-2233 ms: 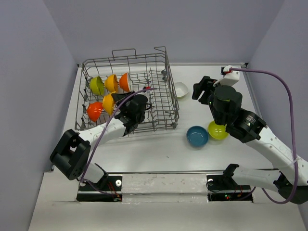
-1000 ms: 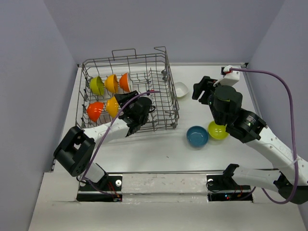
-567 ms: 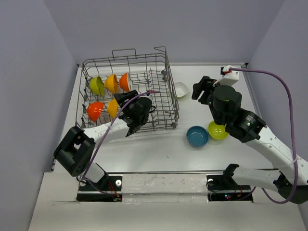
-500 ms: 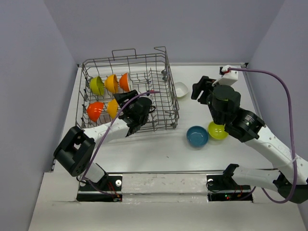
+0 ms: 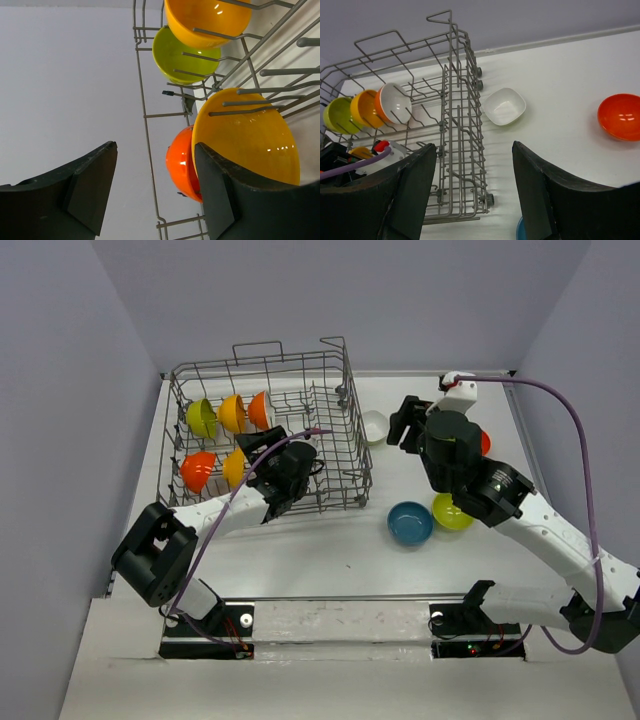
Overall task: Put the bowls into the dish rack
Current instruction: Insert the bowl into the dish rack, then pick up the bowl from the center of the board.
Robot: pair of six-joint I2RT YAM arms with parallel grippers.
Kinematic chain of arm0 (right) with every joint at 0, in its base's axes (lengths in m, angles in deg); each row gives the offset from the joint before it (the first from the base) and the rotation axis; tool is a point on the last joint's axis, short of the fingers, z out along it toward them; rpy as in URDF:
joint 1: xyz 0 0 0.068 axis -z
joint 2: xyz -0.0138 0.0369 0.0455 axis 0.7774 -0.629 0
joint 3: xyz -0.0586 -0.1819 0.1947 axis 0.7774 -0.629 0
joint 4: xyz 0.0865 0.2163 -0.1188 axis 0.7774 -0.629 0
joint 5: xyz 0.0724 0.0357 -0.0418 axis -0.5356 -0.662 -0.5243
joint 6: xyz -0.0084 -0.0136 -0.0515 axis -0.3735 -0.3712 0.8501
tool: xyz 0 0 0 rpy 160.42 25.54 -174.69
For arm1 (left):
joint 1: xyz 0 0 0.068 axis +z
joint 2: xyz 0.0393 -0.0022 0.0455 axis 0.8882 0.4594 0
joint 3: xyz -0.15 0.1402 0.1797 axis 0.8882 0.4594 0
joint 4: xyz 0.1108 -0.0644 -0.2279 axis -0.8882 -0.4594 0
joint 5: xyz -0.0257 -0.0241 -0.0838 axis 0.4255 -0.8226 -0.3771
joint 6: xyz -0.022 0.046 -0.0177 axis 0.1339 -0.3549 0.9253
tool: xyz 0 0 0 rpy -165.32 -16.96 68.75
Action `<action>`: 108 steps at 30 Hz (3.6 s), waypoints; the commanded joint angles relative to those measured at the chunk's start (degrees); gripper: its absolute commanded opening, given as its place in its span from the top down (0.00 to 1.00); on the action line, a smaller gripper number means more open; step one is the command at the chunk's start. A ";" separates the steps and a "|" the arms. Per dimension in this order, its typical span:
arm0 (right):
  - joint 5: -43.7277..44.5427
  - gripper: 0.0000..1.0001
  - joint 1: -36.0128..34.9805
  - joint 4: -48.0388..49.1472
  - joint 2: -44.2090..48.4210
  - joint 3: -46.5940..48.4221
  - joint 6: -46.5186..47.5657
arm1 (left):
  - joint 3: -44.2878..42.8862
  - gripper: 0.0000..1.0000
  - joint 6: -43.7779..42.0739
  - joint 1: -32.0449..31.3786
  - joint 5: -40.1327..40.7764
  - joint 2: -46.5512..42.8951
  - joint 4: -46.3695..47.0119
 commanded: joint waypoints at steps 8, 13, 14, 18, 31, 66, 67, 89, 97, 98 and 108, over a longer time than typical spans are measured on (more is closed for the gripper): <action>1.08 0.32 -0.60 0.74 -2.00 5.13 1.47 | -2.40 0.22 2.10 -1.00 0.44 -3.73 -0.91; 1.43 0.32 -0.60 -0.15 -2.96 5.84 1.38 | -2.31 0.21 3.50 -1.62 -0.88 -5.14 -2.76; 1.69 0.32 -0.60 -0.41 -3.05 5.93 1.29 | -2.31 0.21 3.59 -1.70 -0.97 -5.31 -2.85; 1.96 0.32 -0.60 -1.02 -3.58 6.19 0.94 | -2.31 0.20 4.21 -2.23 -1.50 -6.02 -3.72; 2.75 0.32 -0.60 -2.34 -4.11 5.84 0.06 | -2.75 0.19 6.84 -3.99 -3.34 -7.68 -6.27; -1.81 0.30 16.10 -23.05 1.43 -5.93 -10.21 | -15.15 0.19 29.35 -7.59 -8.26 -19.37 -16.04; -4.78 0.30 16.10 -24.39 1.95 -6.37 -11.00 | -13.92 0.19 29.00 -7.59 -8.53 -19.73 -14.20; -29.42 0.33 16.10 -25.11 4.77 -33.70 -32.89 | -10.22 0.18 27.50 -7.59 -8.62 -21.05 -9.79; -27.31 0.39 16.10 -19.23 3.63 -36.87 -35.18 | -10.13 0.18 27.33 -7.59 -8.62 -20.61 -9.97; -26.53 0.40 16.10 -18.78 3.36 -36.96 -35.44 | -10.22 0.18 27.41 -7.59 -8.62 -20.43 -10.05; -25.46 0.40 16.10 -13.07 0.02 -38.98 -36.15 | -9.96 0.18 27.32 -7.59 -8.88 -20.61 -10.32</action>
